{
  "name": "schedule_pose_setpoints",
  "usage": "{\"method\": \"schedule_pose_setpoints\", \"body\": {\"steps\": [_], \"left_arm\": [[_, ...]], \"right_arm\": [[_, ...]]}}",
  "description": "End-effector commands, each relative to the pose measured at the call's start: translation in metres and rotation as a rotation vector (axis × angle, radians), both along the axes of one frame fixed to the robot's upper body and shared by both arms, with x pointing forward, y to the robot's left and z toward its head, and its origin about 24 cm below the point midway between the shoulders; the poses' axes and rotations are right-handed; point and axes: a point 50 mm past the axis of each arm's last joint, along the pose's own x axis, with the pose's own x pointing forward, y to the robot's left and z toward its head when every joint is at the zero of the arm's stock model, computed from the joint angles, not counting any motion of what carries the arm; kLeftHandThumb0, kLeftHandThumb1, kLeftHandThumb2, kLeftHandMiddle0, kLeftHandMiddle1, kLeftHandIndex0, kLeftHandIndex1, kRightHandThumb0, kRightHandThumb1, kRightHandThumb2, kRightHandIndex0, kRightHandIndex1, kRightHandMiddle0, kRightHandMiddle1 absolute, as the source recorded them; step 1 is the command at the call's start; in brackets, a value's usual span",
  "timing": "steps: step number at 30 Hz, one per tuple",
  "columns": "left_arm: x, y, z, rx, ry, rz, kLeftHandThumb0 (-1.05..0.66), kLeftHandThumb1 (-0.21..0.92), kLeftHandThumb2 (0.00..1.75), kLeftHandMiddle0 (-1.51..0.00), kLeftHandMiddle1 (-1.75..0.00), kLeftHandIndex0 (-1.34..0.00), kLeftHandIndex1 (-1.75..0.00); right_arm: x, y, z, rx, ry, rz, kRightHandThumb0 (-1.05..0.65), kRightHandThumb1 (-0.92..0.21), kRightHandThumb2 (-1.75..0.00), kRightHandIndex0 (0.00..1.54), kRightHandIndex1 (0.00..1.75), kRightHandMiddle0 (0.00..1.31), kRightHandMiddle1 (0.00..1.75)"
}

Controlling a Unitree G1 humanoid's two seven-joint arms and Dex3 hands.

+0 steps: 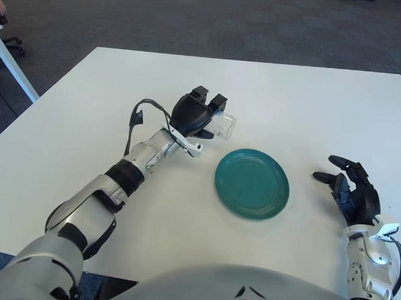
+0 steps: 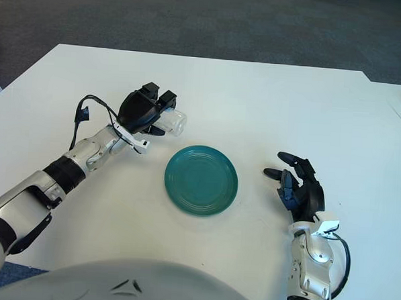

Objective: Put the bottle into the plate.

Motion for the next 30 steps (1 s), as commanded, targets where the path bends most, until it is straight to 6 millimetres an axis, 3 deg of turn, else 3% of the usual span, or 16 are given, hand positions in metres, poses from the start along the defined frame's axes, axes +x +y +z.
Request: {"method": "schedule_pose_setpoints", "body": {"steps": [1, 9, 20, 30], "left_arm": [[-0.004, 0.003, 0.008, -0.004, -0.023, -0.011, -0.45, 0.36, 1.25, -1.11, -1.75, -0.57, -1.75], [-0.035, -0.021, 0.017, -0.039, -0.023, -0.114, -0.45, 0.37, 1.25, -1.09, -1.75, -0.57, -1.75], [-0.050, -0.037, 0.034, -0.110, 0.062, -0.253, -0.44, 0.41, 1.19, -1.09, -1.75, -0.53, -1.75], [-0.081, -0.065, 0.023, -0.096, 0.103, -0.399, -0.42, 0.49, 1.09, -1.13, -1.75, -0.47, -1.75]], "right_arm": [[0.001, 0.002, 0.000, -0.001, -0.006, -0.003, -0.52, -0.90, -0.57, 0.57, 0.91, 0.29, 1.00], [0.001, 0.003, 0.000, -0.001, -0.007, -0.003, -0.52, -0.90, -0.57, 0.57, 0.91, 0.29, 1.00], [0.003, 0.005, -0.002, 0.000, -0.006, -0.002, -0.52, -0.90, -0.57, 0.57, 0.91, 0.29, 1.00], [0.004, 0.008, -0.002, -0.001, -0.007, -0.002, -0.52, -0.90, -0.57, 0.57, 0.91, 0.29, 1.00]]}}
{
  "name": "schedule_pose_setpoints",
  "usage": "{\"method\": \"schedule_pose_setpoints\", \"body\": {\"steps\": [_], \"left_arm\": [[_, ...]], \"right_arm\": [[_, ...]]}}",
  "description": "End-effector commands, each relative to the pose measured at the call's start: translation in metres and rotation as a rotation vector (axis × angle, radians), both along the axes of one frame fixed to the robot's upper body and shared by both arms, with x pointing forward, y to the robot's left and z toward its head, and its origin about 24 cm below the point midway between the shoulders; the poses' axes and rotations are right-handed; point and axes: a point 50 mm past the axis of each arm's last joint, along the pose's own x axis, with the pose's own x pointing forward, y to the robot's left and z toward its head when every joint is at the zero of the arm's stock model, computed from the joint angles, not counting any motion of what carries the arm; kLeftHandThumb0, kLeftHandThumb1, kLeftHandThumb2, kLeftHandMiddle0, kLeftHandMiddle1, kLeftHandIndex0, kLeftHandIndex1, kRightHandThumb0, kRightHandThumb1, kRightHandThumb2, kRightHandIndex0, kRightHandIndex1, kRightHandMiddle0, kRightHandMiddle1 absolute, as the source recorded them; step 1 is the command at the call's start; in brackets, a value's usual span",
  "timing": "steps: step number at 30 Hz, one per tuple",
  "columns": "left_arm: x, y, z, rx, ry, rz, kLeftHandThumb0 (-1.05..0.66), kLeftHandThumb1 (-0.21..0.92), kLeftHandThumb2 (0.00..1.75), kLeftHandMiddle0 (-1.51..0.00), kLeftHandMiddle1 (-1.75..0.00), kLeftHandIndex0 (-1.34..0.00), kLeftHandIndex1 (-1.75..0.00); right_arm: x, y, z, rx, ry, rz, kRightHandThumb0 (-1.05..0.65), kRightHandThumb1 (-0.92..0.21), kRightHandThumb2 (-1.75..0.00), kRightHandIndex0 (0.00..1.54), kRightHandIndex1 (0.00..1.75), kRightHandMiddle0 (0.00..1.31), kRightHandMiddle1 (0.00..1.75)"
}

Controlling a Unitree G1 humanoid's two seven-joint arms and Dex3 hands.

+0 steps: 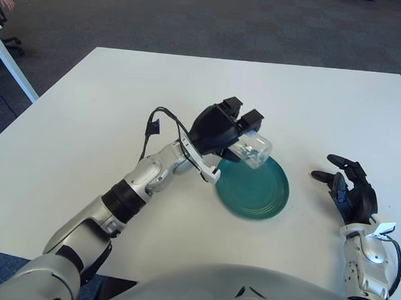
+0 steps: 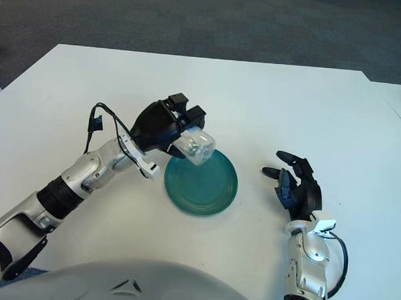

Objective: Put the bottle into the plate.

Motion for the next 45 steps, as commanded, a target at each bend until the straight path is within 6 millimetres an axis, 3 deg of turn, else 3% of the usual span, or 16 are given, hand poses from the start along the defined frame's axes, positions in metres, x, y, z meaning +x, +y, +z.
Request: {"method": "schedule_pose_setpoints", "body": {"steps": [1, 10, 27, 34, 45], "left_arm": [[-0.009, -0.008, -0.007, 0.027, 0.033, -0.048, -0.42, 0.50, 1.09, -1.14, -1.75, -0.47, -1.75], [-0.019, -0.017, -0.017, 0.042, 0.048, -0.114, -0.41, 0.53, 1.04, -1.16, -1.75, -0.45, -1.75], [-0.008, -0.012, -0.018, 0.054, 0.052, -0.112, -0.40, 0.58, 0.98, -1.07, -1.75, -0.41, -1.75], [-0.012, -0.015, -0.023, 0.054, 0.061, -0.118, -0.40, 0.56, 1.01, -1.07, -1.75, -0.43, -1.75], [-0.002, -0.013, -0.037, -0.003, 0.126, -0.051, -0.41, 0.49, 1.09, -1.06, -1.75, -0.47, -1.75]], "right_arm": [[0.002, 0.002, -0.001, -0.001, 0.000, -0.001, -0.52, -0.90, -0.57, 0.57, 0.91, 0.29, 1.00], [0.003, 0.005, -0.001, -0.001, -0.001, -0.001, -0.52, -0.90, -0.57, 0.57, 0.91, 0.29, 1.00], [0.004, 0.009, -0.002, -0.002, -0.001, -0.001, -0.52, -0.90, -0.57, 0.57, 0.91, 0.29, 1.00], [0.004, 0.010, -0.002, -0.002, -0.001, -0.001, -0.52, -0.90, -0.57, 0.57, 0.91, 0.29, 1.00], [0.005, 0.012, -0.002, -0.002, -0.001, 0.000, -0.52, -0.90, -0.57, 0.57, 0.91, 0.29, 1.00]]}}
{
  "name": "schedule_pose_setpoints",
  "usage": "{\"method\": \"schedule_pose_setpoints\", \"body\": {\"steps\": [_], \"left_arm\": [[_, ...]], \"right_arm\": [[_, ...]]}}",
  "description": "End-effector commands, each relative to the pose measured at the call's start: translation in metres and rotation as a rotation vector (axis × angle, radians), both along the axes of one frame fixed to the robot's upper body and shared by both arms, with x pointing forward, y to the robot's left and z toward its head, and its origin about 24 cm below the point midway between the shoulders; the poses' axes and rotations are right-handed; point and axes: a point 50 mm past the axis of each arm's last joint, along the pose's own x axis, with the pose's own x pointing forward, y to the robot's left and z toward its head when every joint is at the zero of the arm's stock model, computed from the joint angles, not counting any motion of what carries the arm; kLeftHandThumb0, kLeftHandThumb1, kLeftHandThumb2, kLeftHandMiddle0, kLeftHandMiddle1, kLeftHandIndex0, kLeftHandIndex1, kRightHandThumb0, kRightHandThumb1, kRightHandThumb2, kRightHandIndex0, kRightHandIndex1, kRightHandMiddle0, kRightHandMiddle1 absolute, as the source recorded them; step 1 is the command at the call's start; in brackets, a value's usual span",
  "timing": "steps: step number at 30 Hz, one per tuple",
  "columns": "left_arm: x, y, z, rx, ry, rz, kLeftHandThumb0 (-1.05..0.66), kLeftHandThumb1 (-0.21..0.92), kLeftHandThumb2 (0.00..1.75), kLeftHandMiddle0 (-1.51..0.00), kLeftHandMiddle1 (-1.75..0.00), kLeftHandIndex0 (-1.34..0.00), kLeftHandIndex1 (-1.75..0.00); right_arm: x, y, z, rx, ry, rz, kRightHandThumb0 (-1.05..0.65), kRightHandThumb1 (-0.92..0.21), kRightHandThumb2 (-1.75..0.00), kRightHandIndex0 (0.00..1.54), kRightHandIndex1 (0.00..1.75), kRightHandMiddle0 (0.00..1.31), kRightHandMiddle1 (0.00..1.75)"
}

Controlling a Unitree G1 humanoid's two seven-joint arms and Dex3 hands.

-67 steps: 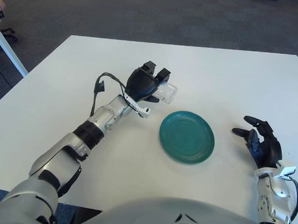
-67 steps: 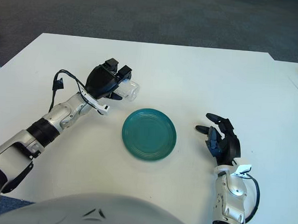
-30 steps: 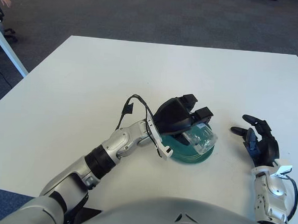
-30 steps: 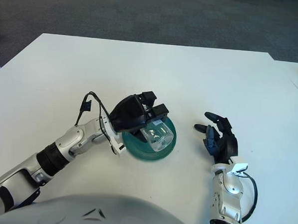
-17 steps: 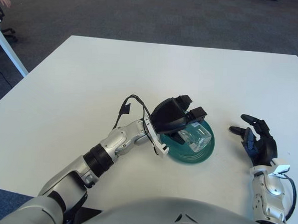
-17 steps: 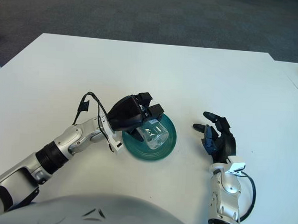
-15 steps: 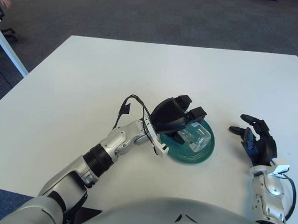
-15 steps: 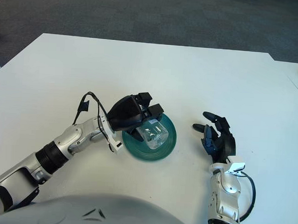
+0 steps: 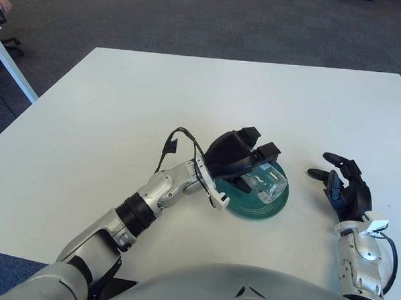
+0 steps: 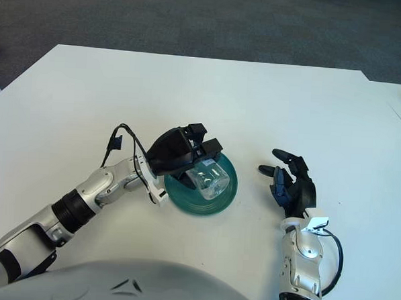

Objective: Put the bottle into the plate.

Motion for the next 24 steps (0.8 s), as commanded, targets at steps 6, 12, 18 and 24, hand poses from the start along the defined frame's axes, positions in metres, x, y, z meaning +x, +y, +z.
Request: {"method": "schedule_pose_setpoints", "body": {"steps": [6, 12, 18, 24], "left_arm": [[0.010, 0.003, -0.010, 0.013, 0.061, 0.021, -0.42, 0.45, 1.14, -1.06, -1.75, -0.50, -1.75], [0.010, 0.004, -0.010, 0.032, 0.092, 0.010, -0.43, 0.43, 1.16, -1.06, -1.75, -0.51, -1.75], [0.010, 0.004, -0.014, 0.051, 0.119, 0.005, -0.43, 0.43, 1.16, -1.07, -1.75, -0.51, -1.75], [0.006, 0.007, -0.020, 0.085, 0.176, 0.002, -0.43, 0.43, 1.16, -1.07, -1.75, -0.51, -1.75]], "right_arm": [[0.001, 0.004, -0.001, 0.007, 0.003, 0.000, -0.52, -0.90, -0.57, 0.57, 0.91, 0.29, 1.00], [0.000, 0.005, 0.000, 0.006, 0.002, 0.001, -0.52, -0.90, -0.57, 0.57, 0.91, 0.29, 1.00], [-0.001, 0.006, 0.000, 0.006, 0.002, 0.000, -0.52, -0.90, -0.57, 0.57, 0.91, 0.29, 1.00], [-0.002, 0.007, 0.001, 0.006, 0.001, 0.001, -0.52, -0.90, -0.57, 0.57, 0.91, 0.29, 1.00]]}}
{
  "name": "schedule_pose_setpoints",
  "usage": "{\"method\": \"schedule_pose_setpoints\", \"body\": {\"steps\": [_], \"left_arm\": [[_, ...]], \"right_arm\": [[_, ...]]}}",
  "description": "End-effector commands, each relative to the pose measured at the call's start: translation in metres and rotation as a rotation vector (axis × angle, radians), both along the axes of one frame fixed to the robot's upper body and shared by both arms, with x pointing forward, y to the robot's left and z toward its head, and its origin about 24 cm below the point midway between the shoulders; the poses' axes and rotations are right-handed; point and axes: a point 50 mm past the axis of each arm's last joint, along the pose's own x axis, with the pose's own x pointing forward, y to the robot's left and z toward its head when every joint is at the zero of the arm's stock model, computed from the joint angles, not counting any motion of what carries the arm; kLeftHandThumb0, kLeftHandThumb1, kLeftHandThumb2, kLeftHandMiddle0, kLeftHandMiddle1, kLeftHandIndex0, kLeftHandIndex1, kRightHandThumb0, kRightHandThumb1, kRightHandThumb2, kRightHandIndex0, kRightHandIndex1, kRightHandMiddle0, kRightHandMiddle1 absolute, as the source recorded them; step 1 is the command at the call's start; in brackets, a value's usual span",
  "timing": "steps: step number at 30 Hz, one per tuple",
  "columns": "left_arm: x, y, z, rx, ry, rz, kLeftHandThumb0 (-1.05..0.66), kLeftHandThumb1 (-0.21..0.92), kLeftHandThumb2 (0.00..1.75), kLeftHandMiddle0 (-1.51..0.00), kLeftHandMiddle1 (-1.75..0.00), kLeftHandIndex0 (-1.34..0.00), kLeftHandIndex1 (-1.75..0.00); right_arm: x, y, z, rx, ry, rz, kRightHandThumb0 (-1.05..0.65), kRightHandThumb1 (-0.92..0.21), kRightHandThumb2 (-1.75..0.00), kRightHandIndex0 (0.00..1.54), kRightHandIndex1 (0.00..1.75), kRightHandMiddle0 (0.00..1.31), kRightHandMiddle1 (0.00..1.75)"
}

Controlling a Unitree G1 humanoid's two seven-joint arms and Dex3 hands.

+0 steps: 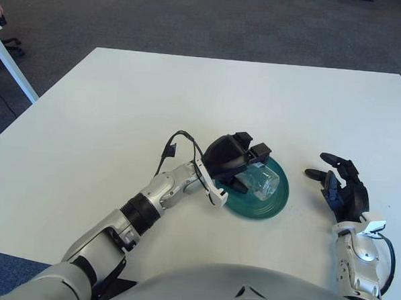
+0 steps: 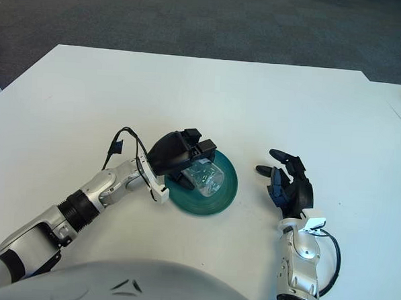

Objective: Put the bottle into the plate.

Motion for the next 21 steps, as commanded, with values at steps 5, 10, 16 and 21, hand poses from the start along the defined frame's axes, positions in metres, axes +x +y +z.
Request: {"method": "schedule_pose_setpoints", "body": {"steps": [5, 10, 16, 21], "left_arm": [[0.003, 0.001, -0.011, 0.073, 0.044, 0.010, -0.43, 0.44, 1.16, -1.07, -1.75, -0.51, -1.75], [0.006, -0.002, -0.015, 0.115, 0.036, -0.014, -0.42, 0.48, 1.10, -1.08, -1.75, -0.48, -1.75], [0.006, -0.001, -0.015, 0.115, 0.035, -0.017, -0.41, 0.50, 1.08, -1.08, -1.75, -0.47, -1.75], [0.006, -0.001, -0.015, 0.115, 0.034, -0.018, -0.41, 0.50, 1.08, -1.08, -1.75, -0.47, -1.75]], "right_arm": [[-0.002, 0.002, 0.001, 0.000, 0.006, -0.002, -0.52, -0.90, -0.57, 0.57, 0.91, 0.29, 1.00], [-0.003, 0.003, 0.001, 0.000, 0.005, -0.002, -0.52, -0.90, -0.57, 0.57, 0.91, 0.29, 1.00], [-0.003, 0.003, 0.002, 0.000, 0.005, -0.002, -0.52, -0.90, -0.57, 0.57, 0.91, 0.29, 1.00], [-0.003, 0.004, 0.002, 0.000, 0.005, -0.002, -0.52, -0.90, -0.57, 0.57, 0.91, 0.29, 1.00]]}}
